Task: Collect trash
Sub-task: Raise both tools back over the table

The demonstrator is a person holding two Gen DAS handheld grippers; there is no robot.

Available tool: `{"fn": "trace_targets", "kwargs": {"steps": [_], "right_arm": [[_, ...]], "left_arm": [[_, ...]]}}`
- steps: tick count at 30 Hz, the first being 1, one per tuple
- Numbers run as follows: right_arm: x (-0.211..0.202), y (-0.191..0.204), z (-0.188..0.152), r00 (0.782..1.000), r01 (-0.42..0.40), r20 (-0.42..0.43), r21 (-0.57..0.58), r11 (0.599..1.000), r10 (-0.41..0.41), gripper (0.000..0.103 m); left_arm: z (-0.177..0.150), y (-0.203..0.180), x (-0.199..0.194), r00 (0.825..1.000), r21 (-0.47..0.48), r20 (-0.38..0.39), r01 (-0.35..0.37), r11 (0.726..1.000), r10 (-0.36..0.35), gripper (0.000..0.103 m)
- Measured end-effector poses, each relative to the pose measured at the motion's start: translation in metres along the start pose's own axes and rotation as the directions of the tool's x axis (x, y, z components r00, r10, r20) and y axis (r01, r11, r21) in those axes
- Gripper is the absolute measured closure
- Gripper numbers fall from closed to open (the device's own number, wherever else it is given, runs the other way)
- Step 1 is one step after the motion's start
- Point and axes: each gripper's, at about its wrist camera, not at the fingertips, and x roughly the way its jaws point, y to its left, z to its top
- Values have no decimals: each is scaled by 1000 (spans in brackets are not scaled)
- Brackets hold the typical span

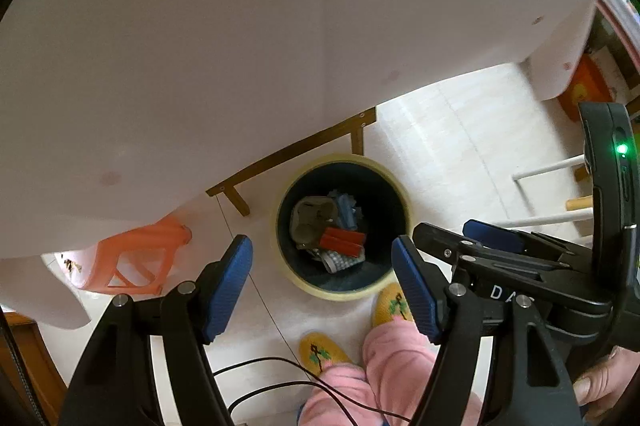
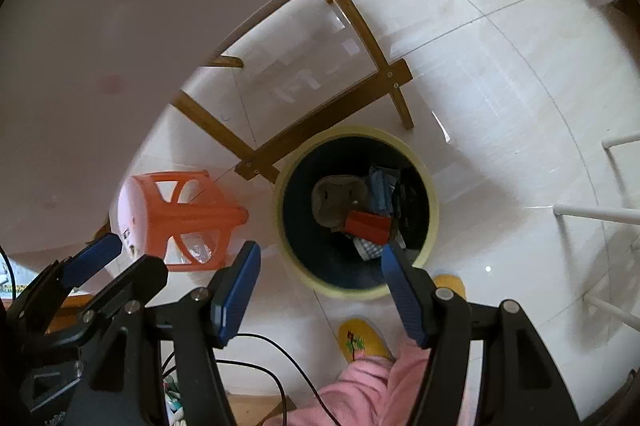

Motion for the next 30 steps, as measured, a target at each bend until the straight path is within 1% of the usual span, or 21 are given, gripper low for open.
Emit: {"fn": "trace_targets", "kwargs": {"steps": [4,6,7,9,11,15,18,22,25,28,30], "right_arm": [[-38,17,-6,1000,-2,1,-18,1000,2,40],[-60,28,-8,1000,-2,9,-36,999,3,40],[-73,35,-10,1000,-3,17,-47,999,4,40],[-97,49,-13,999,4,32,-70,998,-2,40],[-121,64,-16,999,7,48,-94,996,-2,40],[-163,91,-19,997,2,82,-148,989,10,40],[-195,114,-21,991,19,133,-203,979,8,39],[-231,143,-19,975,46,222,-260,964,14,39],[-257,163,-13,955,81,295,-304,949,13,39],[-279,180,-7,932,114,362,-340,933,18,39],[-291,188,-1,918,126,395,-353,927,25,39]], "left_arm": [[-3,1,-50,1000,7,4,28,1000,-28,32],[-4,2,-78,999,16,21,46,999,-46,31],[-4,3,-93,998,21,35,53,998,-54,30],[-3,7,-121,996,27,68,60,998,-62,23],[-1,10,-146,993,29,95,69,997,-71,18],[7,22,-194,984,26,146,99,995,-101,16],[15,31,-225,975,29,196,103,994,-107,14],[29,41,-264,954,41,281,101,994,-108,14],[37,50,-293,936,44,337,96,994,-105,14],[46,61,-315,922,33,370,114,993,-118,14],[52,69,-324,918,11,377,125,992,-119,14]]}}
